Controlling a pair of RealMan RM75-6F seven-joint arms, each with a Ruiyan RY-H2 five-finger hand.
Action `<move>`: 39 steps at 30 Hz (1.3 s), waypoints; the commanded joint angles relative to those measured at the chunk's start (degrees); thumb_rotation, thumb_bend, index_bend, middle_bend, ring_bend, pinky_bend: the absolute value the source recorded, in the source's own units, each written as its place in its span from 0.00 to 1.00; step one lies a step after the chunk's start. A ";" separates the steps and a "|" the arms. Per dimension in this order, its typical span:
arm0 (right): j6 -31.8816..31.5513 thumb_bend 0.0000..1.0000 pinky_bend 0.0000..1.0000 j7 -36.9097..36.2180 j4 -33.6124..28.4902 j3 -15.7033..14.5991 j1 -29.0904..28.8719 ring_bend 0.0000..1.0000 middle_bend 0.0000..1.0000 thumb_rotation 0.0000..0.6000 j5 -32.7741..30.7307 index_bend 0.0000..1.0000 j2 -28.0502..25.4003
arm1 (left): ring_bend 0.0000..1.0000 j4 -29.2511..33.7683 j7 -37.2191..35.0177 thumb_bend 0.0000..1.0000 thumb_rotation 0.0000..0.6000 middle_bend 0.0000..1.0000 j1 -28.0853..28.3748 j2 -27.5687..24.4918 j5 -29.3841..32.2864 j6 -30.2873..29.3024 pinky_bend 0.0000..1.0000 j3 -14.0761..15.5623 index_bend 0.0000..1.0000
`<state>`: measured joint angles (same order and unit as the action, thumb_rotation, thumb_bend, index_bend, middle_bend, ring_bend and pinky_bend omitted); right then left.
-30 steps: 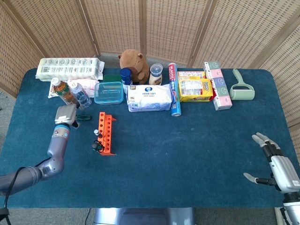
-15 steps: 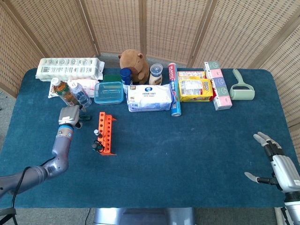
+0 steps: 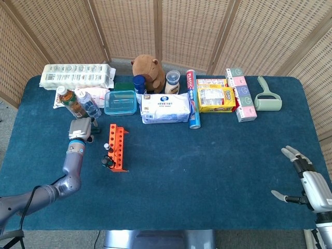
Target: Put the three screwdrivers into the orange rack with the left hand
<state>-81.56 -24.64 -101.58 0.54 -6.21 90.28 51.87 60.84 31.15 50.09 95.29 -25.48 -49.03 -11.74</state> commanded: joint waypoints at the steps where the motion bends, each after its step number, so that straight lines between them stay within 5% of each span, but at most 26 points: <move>1: -0.06 0.02 0.00 -0.29 0.09 0.00 0.03 0.00 0.03 1.00 0.10 0.07 -0.07 | 1.00 -0.45 0.83 0.33 1.00 1.00 0.03 0.63 0.16 -0.41 1.00 -0.22 0.41; 39: -0.84 0.02 0.00 -2.95 0.78 -0.06 0.14 0.00 0.03 1.00 1.16 0.07 -0.43 | 1.00 -2.59 4.50 0.38 1.00 1.00 -0.46 4.05 -0.20 -0.88 1.00 -3.85 0.45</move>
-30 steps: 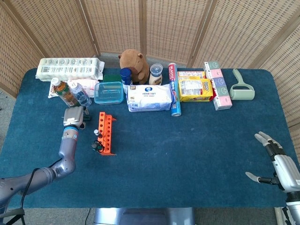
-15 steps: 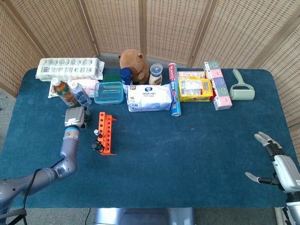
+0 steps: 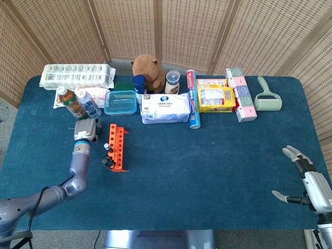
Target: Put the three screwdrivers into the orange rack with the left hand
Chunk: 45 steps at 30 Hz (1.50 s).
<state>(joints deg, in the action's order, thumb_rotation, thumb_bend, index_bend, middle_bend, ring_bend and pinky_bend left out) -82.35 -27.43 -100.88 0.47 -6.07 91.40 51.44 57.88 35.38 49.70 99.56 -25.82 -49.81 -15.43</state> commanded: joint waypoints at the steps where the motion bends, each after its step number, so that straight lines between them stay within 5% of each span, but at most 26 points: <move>1: -0.06 0.02 0.00 -0.25 0.11 0.01 -0.01 0.00 0.03 1.00 0.06 0.07 -0.01 | 1.00 0.52 0.46 0.39 1.00 1.00 -0.10 -0.32 0.17 -0.21 1.00 -0.17 0.46; 20: -0.54 0.02 0.00 -0.70 0.19 -0.09 0.13 0.00 0.03 1.00 0.50 0.07 -0.12 | 1.00 3.74 0.89 0.41 1.00 1.00 -0.85 -1.63 0.06 -1.45 1.00 -1.40 0.53; 45: 0.75 0.02 0.00 2.28 -0.75 -0.48 -0.45 0.00 0.03 1.00 0.76 0.07 0.61 | 1.00 42.85 -11.32 0.41 1.00 1.00 -8.53 -27.86 -5.39 -8.27 1.00 -6.83 0.54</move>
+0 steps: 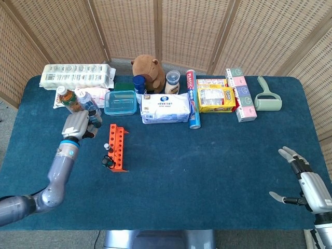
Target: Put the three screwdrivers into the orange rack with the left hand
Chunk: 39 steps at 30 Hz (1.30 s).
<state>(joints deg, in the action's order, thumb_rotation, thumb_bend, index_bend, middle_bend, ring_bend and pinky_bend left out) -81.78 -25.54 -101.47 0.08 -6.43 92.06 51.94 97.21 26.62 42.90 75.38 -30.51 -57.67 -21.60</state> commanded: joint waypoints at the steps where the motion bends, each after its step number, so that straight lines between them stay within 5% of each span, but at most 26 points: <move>1: 0.21 0.02 0.00 0.62 -0.25 -0.11 -0.09 0.00 0.03 1.00 0.11 0.07 0.15 | 1.00 4.46 -3.40 0.41 1.00 1.00 -2.10 -4.73 -0.78 -0.05 1.00 -0.81 0.54; 10: 0.30 0.02 0.00 2.33 -0.94 -0.34 -0.15 0.00 0.03 1.00 0.52 0.07 0.49 | 1.00 13.64 -19.94 0.41 1.00 1.00 -6.92 -16.45 -0.22 11.33 1.00 -4.93 0.54; 17: 0.56 0.02 0.00 3.48 -1.37 -0.52 -0.27 0.00 0.03 1.00 0.71 0.07 0.75 | 1.00 15.65 -32.62 0.41 1.00 1.00 -10.58 -22.87 -5.62 21.53 1.00 -7.97 0.54; 25: 0.80 0.02 0.00 3.78 -1.48 -0.49 -0.41 0.00 0.03 1.00 0.44 0.07 0.85 | 1.00 15.75 -40.92 0.41 1.00 1.00 -12.10 -25.13 -11.78 25.82 1.00 -9.09 0.54; 39: 0.73 0.02 0.00 2.71 -1.14 -0.41 -0.49 0.00 0.03 1.00 0.17 0.07 0.61 | 1.00 14.86 -45.20 0.41 1.00 1.00 -7.82 -23.99 -13.90 27.02 1.00 -6.04 0.54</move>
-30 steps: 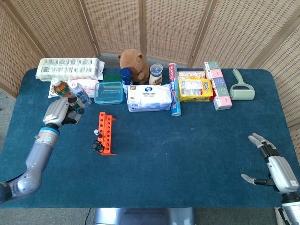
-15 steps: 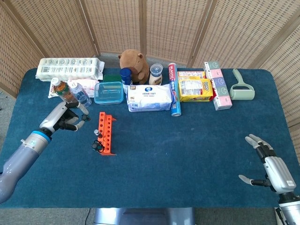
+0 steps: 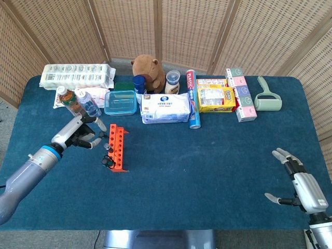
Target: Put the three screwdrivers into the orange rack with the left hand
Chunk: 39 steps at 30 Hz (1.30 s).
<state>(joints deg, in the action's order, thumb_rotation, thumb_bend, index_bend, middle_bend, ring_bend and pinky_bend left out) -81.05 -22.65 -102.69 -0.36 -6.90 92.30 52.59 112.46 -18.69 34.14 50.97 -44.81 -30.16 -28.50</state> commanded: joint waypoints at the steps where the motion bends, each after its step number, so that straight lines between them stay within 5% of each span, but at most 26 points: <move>1: 0.00 0.02 0.00 -0.30 0.12 0.03 -0.01 0.00 0.03 1.00 -0.10 0.07 -0.07 | 1.00 -0.52 0.23 0.41 1.00 1.00 1.34 0.59 0.62 -0.79 1.00 1.26 0.54; 18: -0.42 0.02 0.00 -1.35 0.42 0.09 0.14 0.00 0.03 1.00 -0.17 0.07 -0.36 | 1.00 -2.90 -1.13 0.41 1.00 1.00 5.79 2.36 3.52 -2.41 1.00 5.52 0.54; 39: 0.45 0.02 0.00 -0.70 0.50 0.27 -0.17 0.00 0.03 1.00 -1.05 0.07 -0.07 | 1.00 -15.26 -11.41 0.41 1.00 1.00 5.15 8.65 -0.38 5.09 1.00 5.78 0.54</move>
<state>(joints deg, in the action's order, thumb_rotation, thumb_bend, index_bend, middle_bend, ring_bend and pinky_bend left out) -80.60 -23.36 -102.20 -0.09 -7.07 91.25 52.52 97.84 -29.71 39.20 59.03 -44.90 -25.33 -22.92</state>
